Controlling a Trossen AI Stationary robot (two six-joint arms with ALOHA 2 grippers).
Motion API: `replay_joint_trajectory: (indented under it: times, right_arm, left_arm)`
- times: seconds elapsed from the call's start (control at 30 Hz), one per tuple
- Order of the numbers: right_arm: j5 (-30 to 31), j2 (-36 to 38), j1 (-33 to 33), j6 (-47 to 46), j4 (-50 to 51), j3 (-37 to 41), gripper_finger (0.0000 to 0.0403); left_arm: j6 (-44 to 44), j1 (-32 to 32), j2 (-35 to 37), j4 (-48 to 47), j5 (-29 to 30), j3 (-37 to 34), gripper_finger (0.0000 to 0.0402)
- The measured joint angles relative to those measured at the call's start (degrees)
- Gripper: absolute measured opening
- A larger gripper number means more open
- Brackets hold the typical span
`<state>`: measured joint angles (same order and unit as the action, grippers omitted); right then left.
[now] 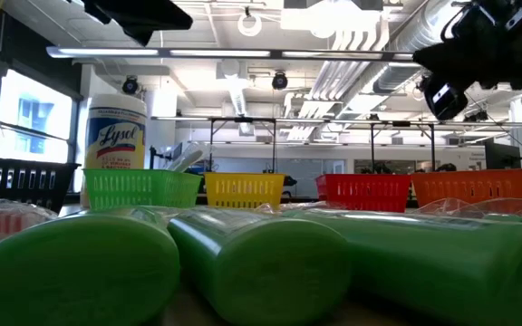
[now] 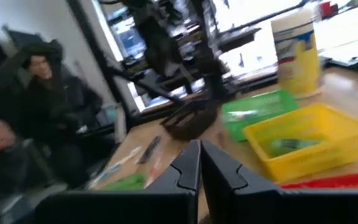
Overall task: Pick & Place Travel size toiletries
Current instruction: Put the bottom blue razor into the black basket
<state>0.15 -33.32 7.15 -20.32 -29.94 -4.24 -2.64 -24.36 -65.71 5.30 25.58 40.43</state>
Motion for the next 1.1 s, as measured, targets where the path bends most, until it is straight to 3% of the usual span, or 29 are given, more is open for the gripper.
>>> replay_joint_trajectory:
  times: [0.3,0.53,0.67,0.77,1.1]
  right_arm:
    - [4.4,-5.1,13.0,-13.0,39.5,-17.9,0.0003]
    - [4.4,-17.5,25.5,-26.8,54.6,-30.5,0.0003]
    - [5.8,-25.5,29.5,-35.4,59.7,-36.0,0.0004]
    - [3.3,-31.5,29.8,-39.3,59.3,-38.8,0.0021]
    - [-5.9,-49.5,30.4,-50.7,50.9,-42.3,0.0159]
  left_arm:
    - [5.9,0.0,0.5,18.3,-0.8,-12.7,0.0]
    - [5.4,0.0,6.0,25.6,-0.6,-22.0,0.0]
    - [5.6,0.0,7.9,24.4,-0.5,-22.8,0.0]
    - [5.4,0.0,8.0,24.1,-0.7,-22.8,0.0]
    - [5.3,0.0,8.0,22.5,-1.1,-22.8,0.0]
